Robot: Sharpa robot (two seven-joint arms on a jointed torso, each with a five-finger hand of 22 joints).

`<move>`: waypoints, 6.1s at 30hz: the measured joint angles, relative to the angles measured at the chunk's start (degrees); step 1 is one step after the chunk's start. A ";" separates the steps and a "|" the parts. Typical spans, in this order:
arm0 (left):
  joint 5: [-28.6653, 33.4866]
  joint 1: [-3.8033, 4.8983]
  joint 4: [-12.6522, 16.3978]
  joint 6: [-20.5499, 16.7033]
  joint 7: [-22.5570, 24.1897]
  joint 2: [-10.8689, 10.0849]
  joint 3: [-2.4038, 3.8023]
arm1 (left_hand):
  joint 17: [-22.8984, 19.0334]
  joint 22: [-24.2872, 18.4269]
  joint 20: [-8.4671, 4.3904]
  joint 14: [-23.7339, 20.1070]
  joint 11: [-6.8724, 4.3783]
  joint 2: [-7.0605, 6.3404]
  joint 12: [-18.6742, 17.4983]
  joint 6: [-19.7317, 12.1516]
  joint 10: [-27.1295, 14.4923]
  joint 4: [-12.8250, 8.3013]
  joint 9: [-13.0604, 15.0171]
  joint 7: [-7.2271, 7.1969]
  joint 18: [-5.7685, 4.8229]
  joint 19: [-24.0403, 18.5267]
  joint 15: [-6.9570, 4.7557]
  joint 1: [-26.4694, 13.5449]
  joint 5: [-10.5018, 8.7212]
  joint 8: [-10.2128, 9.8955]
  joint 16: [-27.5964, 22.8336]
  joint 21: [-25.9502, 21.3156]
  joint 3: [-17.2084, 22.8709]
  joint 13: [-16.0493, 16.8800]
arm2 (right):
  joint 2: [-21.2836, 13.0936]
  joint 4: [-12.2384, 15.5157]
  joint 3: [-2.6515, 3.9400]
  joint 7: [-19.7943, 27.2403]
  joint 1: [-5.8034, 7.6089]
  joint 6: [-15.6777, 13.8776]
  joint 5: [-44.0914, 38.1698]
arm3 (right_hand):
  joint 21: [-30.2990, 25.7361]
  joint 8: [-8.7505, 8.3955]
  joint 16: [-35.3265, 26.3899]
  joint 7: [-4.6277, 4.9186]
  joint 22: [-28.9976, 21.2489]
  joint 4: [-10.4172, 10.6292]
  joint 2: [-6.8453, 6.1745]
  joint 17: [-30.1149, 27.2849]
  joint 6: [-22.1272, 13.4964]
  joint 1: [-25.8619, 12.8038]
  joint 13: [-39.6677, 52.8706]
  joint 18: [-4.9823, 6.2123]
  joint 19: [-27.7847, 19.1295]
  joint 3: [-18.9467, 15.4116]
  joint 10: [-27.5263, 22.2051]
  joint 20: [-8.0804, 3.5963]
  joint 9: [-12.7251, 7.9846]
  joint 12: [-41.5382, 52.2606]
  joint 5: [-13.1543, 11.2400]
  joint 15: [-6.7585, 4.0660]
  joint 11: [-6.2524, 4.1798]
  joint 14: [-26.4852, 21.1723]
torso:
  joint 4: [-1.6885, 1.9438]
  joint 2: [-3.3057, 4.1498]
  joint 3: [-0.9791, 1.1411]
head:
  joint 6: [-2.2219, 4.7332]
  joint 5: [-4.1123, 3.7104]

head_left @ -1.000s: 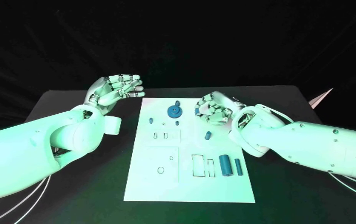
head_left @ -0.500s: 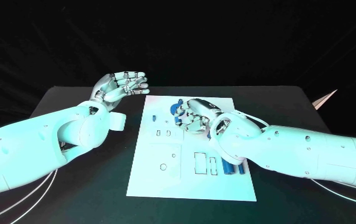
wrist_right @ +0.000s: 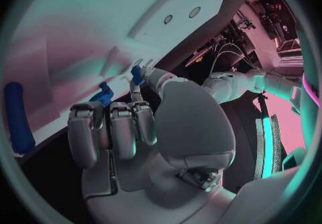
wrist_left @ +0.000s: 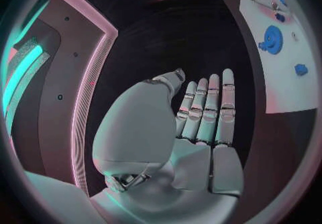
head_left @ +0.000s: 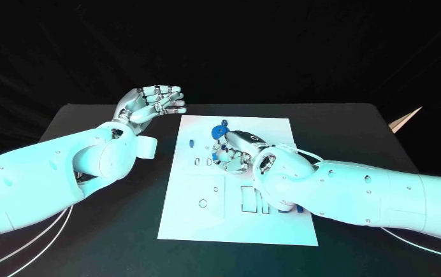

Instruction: Assemble the parts on the task board

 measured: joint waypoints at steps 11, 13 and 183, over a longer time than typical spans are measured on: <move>0.00 0.00 0.00 0.05 -0.08 -0.05 0.00 | 0.04 0.00 0.00 0.00 0.00 0.00 0.00 0.00 0.00 0.00 0.00 0.00 0.00 0.00 0.00 0.00 0.00 0.00 0.00 0.00 0.00 0.00 | 0.25 0.25 -0.03 -0.56 -0.53 0.08 -1.28 | 0.00 1.35 0.00 0.00 0.00 0.00 -0.76 0.00 0.01 -1.64 0.00 0.00 0.00 0.00 0.00 0.00 0.43 0.00 0.32 0.00 0.00 0.00 | -0.04 0.01 0.04 | -0.40 0.24; 0.00 0.00 0.00 0.06 -0.09 -0.06 0.00 | 0.04 0.00 0.00 0.00 0.00 0.00 0.00 0.00 0.00 0.00 0.00 0.00 0.00 0.00 0.00 0.00 0.00 0.00 0.00 0.00 0.00 0.00 | 0.27 0.26 -0.03 -0.60 -0.58 0.08 -1.40 | 0.00 1.35 0.00 0.00 0.00 0.00 -0.76 0.00 0.01 -1.64 0.00 0.00 0.00 0.00 0.00 0.00 0.43 0.00 0.32 0.00 0.00 0.00 | -0.03 0.00 0.04 | -0.45 0.24; -47.09 4.11 -14.97 34.67 -57.30 20.04 -2.87 | 58.41 58.35 -8.83 29.73 -7.62 4.04 65.80 -4.28 10.06 4.83 21.66 -5.96 -4.96 23.15 -9.83 -22.95 0.00 30.99 72.94 59.68 -7.04 52.16 | -17.59 -1.01 0.00 22.81 8.28 -3.73 38.08 | -9.20 -0.21 -0.13 2.19 0.00 10.27 -0.74 0.01 -4.04 7.10 0.00 0.12 0.19 -20.25 -4.22 1.84 -2.19 -6.06 -7.35 2.13 1.96 -0.69 | -0.41 -2.82 0.48 | -2.16 1.50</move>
